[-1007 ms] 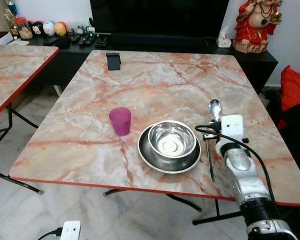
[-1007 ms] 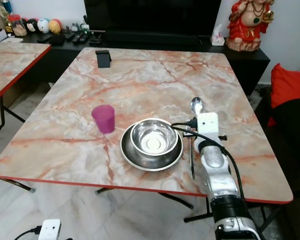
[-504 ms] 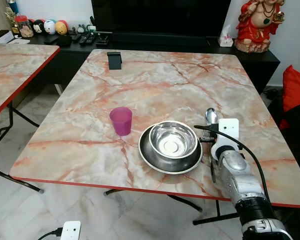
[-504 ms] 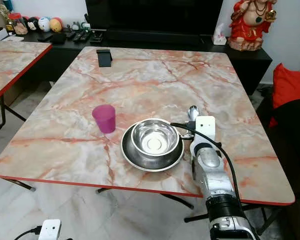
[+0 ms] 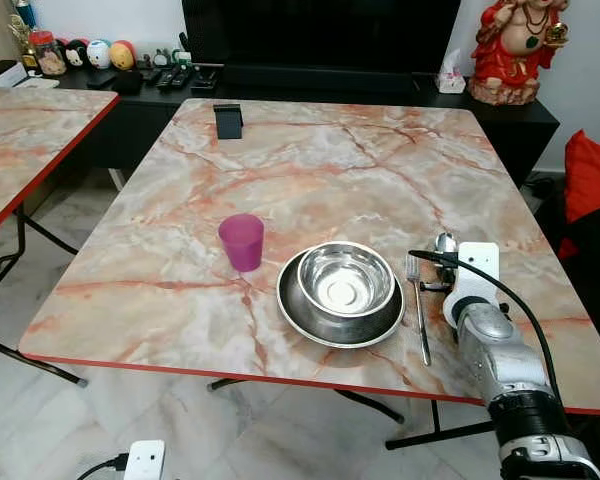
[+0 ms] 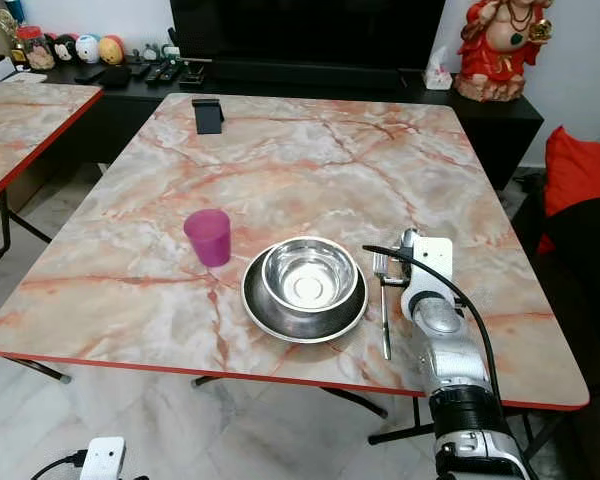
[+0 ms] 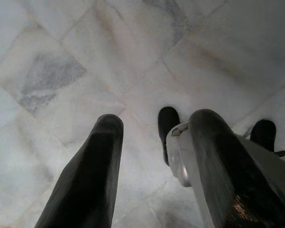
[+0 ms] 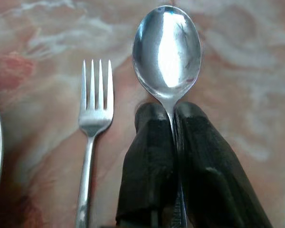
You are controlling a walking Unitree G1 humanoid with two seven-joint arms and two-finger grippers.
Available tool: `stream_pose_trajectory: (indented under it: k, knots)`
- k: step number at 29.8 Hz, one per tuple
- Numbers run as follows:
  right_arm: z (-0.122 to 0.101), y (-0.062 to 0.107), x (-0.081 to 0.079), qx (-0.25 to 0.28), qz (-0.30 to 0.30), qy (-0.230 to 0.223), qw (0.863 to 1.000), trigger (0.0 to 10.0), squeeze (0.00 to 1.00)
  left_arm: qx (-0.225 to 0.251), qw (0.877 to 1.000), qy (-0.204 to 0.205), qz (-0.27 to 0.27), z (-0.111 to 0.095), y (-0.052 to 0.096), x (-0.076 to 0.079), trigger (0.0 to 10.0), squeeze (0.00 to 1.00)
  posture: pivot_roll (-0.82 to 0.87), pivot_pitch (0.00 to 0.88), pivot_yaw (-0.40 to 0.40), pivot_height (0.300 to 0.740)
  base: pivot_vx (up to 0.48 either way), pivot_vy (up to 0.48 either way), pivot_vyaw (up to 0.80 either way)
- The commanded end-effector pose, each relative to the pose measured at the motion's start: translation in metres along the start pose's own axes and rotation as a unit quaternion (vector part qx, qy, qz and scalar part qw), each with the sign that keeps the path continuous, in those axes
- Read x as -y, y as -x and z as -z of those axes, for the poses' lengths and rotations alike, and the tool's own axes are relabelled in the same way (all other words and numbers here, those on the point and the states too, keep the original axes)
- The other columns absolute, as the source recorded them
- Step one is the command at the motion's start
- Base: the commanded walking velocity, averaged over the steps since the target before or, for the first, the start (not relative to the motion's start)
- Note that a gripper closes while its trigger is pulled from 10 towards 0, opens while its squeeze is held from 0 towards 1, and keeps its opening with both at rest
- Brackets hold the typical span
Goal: Setting the table
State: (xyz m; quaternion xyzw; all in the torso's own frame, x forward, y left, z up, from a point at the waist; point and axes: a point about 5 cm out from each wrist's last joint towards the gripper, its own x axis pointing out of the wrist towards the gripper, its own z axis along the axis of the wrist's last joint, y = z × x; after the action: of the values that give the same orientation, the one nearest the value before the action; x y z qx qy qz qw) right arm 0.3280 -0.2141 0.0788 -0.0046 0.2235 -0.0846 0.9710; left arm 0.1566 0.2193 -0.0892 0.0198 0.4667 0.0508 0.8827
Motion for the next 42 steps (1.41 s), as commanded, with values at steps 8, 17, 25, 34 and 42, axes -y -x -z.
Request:
stream_pose_trajectory:
  k: [8,17,25,34,42]
  knots:
    - [-0.008,0.000,0.003,-0.012,0.001,-0.021,1.000,10.0,0.00,-0.015,1.000,-0.006,0.001,0.005,0.000,0.002,10.0,0.00,-0.06,0.000,-0.020,0.740,0.000,0.000,0.00]
    - [-0.008,0.001,0.004,-0.014,-0.011,-0.002,1.000,10.0,0.00,-0.015,1.000,-0.004,0.000,0.005,0.000,0.002,10.0,0.00,-0.06,0.000,-0.022,0.740,0.000,0.000,0.00]
    - [-0.008,0.002,0.007,-0.016,-0.013,0.004,1.000,10.0,0.00,-0.015,1.000,-0.003,0.000,0.005,0.000,0.002,10.0,0.00,-0.06,0.000,-0.022,0.740,0.000,0.000,0.00]
    - [-0.004,0.005,0.005,-0.025,-0.021,0.009,0.999,10.0,0.00,-0.015,1.000,-0.003,0.000,0.004,0.000,0.002,10.0,0.00,-0.06,0.000,-0.022,0.740,0.000,0.000,0.00]
    - [0.001,0.007,0.006,-0.033,-0.014,0.004,0.999,10.0,0.00,-0.015,1.000,-0.002,0.000,0.004,0.000,0.002,10.0,0.00,-0.06,0.000,-0.023,0.740,0.000,0.000,0.00]
